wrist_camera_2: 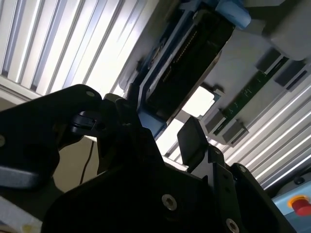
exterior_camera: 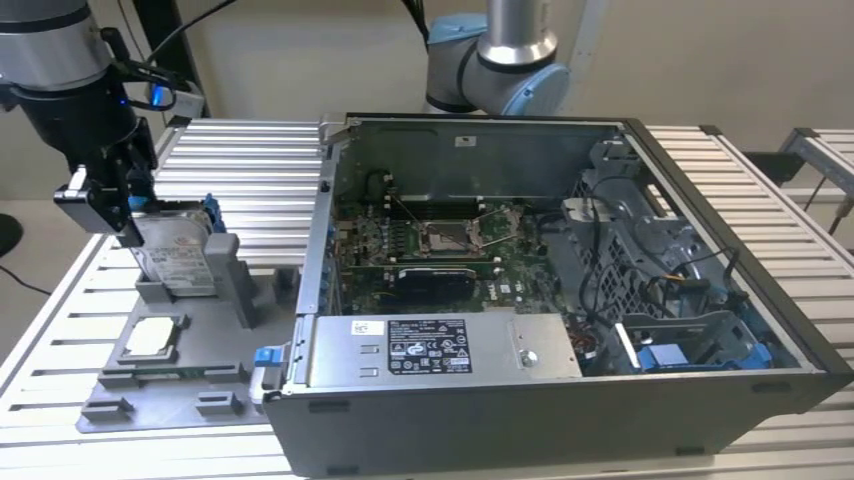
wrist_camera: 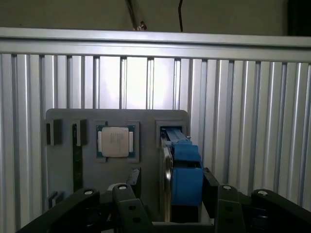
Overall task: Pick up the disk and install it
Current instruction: 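Pick up the disk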
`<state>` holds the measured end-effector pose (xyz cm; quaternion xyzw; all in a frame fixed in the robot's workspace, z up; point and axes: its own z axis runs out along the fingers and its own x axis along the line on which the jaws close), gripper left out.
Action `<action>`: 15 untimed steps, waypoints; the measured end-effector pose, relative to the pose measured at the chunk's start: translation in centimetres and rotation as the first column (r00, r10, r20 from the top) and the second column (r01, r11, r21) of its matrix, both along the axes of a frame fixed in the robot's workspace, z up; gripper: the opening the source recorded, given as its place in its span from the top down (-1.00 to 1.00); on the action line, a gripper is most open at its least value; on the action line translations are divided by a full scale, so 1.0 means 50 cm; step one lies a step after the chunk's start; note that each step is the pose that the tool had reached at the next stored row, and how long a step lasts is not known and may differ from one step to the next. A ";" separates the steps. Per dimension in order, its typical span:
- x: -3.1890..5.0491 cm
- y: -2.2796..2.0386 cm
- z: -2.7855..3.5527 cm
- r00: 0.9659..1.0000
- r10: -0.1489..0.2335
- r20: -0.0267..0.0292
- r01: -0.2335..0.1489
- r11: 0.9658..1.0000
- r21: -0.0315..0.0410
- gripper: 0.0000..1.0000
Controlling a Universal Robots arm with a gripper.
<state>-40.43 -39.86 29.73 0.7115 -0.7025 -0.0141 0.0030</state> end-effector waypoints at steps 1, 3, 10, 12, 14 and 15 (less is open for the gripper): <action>0.000 0.0000 -0.003 1.000 0.000 0.000 0.000 1.000 0.000 -1.00; 0.000 0.0000 -0.008 1.000 0.000 0.000 0.000 1.000 0.000 -1.00; 0.000 0.0000 -0.018 1.000 -0.001 0.000 0.001 1.000 0.000 -1.00; 0.000 0.0000 -0.018 1.000 -0.001 0.000 0.001 1.000 0.000 -1.00; 0.001 0.0000 -0.018 1.000 0.000 0.000 0.000 1.000 0.000 -1.00; 0.001 0.0000 -0.019 1.000 0.000 0.000 0.000 1.000 0.000 -1.00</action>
